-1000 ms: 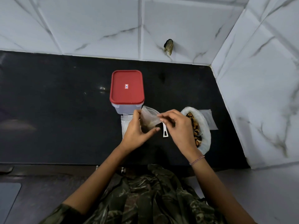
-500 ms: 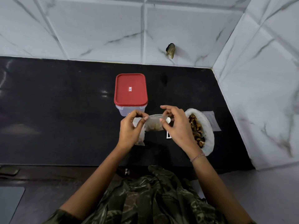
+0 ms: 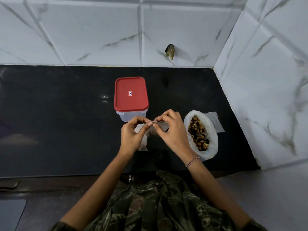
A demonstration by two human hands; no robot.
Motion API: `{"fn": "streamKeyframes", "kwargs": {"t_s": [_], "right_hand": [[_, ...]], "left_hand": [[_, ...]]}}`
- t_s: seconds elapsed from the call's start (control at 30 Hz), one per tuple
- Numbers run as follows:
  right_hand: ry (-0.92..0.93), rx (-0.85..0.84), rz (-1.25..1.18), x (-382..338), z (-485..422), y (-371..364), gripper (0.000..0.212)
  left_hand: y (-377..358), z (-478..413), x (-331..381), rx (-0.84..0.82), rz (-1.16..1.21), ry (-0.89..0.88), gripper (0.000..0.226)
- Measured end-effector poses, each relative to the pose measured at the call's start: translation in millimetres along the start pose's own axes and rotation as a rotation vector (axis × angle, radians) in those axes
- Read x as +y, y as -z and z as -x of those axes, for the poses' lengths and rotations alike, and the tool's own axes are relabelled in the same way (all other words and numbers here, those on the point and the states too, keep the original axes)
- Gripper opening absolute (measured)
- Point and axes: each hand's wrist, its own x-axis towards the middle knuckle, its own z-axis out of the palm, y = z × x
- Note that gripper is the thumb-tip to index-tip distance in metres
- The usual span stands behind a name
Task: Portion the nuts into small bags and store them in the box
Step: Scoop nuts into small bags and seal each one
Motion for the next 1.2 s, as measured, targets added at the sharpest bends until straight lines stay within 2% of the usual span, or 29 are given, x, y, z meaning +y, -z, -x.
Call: {"fn": "streamKeyframes", "kwargs": {"t_s": [0.17, 0.23, 0.3, 0.5, 0.63, 0.7, 0.8, 0.97, 1.1, 1.2], "right_hand": [[-0.071, -0.068, -0.078, 4, 0, 8, 0.021], [-0.083, -0.089, -0.091, 9, -2, 18, 0.016], [-0.054, -0.108, -0.055, 15, -6, 25, 0.011], [0.030, -0.114, 0.050, 24, -10, 26, 0.014], [0.091, -0.071, 0.102, 25, -9, 28, 0.008], [0.081, -0.067, 0.084, 26, -8, 27, 0.008], [0.041, -0.060, -0.011, 26, -6, 24, 0.008], [-0.193, -0.088, -0.420, 26, -2, 28, 0.024], [-0.353, -0.121, -0.551, 33, 1, 23, 0.011], [-0.353, -0.113, -0.595, 31, 2, 22, 0.012]], "left_hand": [[-6, -6, 2, -0.026, 0.012, 0.015, 0.017], [-10, -7, 1, -0.024, 0.013, 0.031, 0.018], [-14, -7, 0, -0.019, 0.025, 0.052, 0.015], [-25, -9, -2, 0.000, 0.077, 0.073, 0.004], [-29, -5, 0, -0.014, 0.143, 0.082, 0.017], [-32, -3, 0, -0.021, 0.139, 0.086, 0.014], [-33, -4, 0, 0.023, 0.103, 0.093, 0.009], [-31, -4, -1, 0.066, 0.129, 0.121, 0.008], [-34, -2, -1, 0.053, 0.143, 0.142, 0.013], [-35, -1, 0, 0.047, 0.179, 0.147, 0.013]]}}
